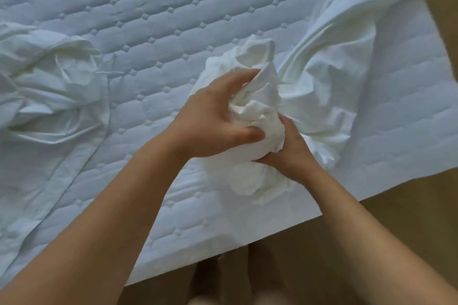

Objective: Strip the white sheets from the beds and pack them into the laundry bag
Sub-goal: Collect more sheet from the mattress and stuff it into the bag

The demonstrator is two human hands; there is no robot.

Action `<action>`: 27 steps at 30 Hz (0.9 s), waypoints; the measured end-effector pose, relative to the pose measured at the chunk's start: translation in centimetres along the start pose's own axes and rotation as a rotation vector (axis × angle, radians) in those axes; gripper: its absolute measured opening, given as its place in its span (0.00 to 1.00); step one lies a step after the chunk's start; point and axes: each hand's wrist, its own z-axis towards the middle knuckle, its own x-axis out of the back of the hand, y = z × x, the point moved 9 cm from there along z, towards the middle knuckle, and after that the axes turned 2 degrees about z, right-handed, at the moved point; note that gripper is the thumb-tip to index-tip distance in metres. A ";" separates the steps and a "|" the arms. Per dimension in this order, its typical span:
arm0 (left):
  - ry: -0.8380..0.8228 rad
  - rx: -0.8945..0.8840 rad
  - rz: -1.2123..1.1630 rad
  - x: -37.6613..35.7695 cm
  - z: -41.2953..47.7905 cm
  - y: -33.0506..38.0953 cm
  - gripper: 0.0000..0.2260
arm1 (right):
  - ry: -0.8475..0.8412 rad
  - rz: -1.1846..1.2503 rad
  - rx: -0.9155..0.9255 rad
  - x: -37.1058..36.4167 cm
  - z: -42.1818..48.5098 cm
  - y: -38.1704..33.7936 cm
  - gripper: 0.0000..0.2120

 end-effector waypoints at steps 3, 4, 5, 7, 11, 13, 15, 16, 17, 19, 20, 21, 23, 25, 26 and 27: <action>-0.056 0.024 0.166 -4.3 4.7 2.7 0.32 | 0.190 0.030 -0.007 4.1 -2.1 0.2 0.51; -0.072 0.037 0.210 -5.7 6.2 3.1 0.31 | 0.236 0.007 0.027 5.1 -3.0 -0.2 0.52; -0.092 0.047 0.259 -7.2 7.7 3.5 0.30 | 0.253 -0.005 0.064 5.7 -3.8 -0.6 0.53; -0.158 0.075 0.282 -10.0 10.3 4.0 0.30 | 0.251 -0.028 0.087 6.3 -4.2 -0.9 0.58; -0.259 0.184 0.041 -13.1 13.8 4.5 0.26 | 0.389 -0.257 -0.032 8.7 -1.3 0.9 0.66; -0.260 0.186 0.139 -13.5 14.7 4.4 0.19 | 0.405 -0.302 -0.031 9.5 0.0 1.2 0.65; -0.197 0.157 0.270 -13.0 15.5 4.6 0.20 | 0.387 -0.314 0.000 10.0 1.3 0.7 0.60; -0.146 0.128 0.323 -12.4 15.8 4.9 0.20 | 0.384 -0.313 0.009 10.5 1.9 0.4 0.57; -0.087 0.086 0.356 -11.6 15.7 5.4 0.20 | 0.377 -0.290 -0.002 10.9 2.7 0.5 0.54; 0.048 -0.023 0.404 -9.4 14.7 5.8 0.22 | 0.344 -0.168 -0.090 11.8 4.0 1.7 0.48; 0.123 -0.042 0.467 -8.1 13.7 5.1 0.26 | 0.318 -0.083 -0.139 12.2 4.4 2.5 0.47; 0.192 -0.002 0.541 -6.6 12.5 3.8 0.32 | 0.296 -0.003 -0.170 12.6 4.6 3.3 0.45; 0.256 0.270 0.465 -4.0 10.4 -2.2 0.46 | 0.301 0.086 -0.176 13.1 4.8 4.3 0.42; 0.238 0.523 0.066 -4.0 8.9 -7.5 0.53 | 0.368 0.076 -0.147 13.5 4.8 4.9 0.41; 0.191 0.544 -0.120 -5.0 9.1 -8.7 0.54 | 0.398 0.065 -0.142 13.5 4.7 5.2 0.40; 0.120 0.539 -0.230 -6.0 9.5 -8.7 0.53 | 0.407 0.106 -0.140 13.5 4.7 5.7 0.38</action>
